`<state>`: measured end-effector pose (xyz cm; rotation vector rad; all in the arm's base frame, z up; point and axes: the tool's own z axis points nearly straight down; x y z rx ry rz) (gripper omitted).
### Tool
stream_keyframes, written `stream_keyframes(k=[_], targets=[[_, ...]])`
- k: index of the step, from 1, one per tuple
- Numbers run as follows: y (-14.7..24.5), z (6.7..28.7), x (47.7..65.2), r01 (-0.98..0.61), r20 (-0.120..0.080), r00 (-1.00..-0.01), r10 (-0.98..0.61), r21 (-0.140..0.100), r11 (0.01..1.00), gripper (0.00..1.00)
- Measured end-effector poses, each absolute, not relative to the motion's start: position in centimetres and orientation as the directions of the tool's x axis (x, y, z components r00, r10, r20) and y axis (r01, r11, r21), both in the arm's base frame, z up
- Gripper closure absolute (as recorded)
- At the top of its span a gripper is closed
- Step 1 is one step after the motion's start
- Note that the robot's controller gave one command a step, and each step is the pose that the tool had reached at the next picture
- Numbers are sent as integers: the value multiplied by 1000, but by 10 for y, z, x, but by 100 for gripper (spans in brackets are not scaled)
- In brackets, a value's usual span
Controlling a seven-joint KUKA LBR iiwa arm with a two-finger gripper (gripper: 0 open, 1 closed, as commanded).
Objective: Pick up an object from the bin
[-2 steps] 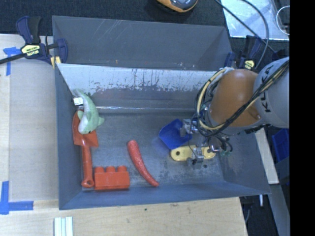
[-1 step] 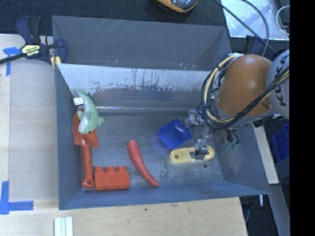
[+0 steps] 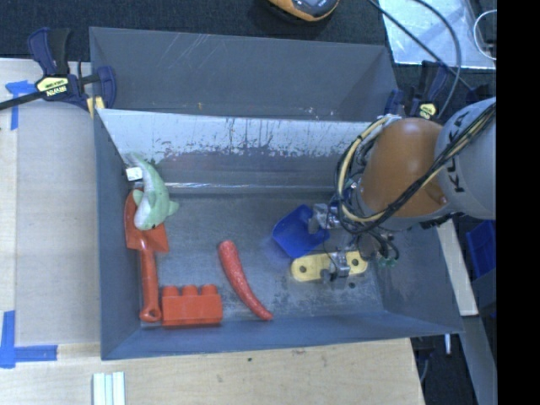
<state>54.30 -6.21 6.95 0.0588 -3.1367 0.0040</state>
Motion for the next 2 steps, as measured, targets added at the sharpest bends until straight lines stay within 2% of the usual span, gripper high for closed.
stream_keyframes(k=[1, 2], targets=[[-56, 71, 537, -4, -11, -1000, -4, 0, 1000, 0], [-62, 74, 546, -37, -5, -999, -37, -2, 999, 100]])
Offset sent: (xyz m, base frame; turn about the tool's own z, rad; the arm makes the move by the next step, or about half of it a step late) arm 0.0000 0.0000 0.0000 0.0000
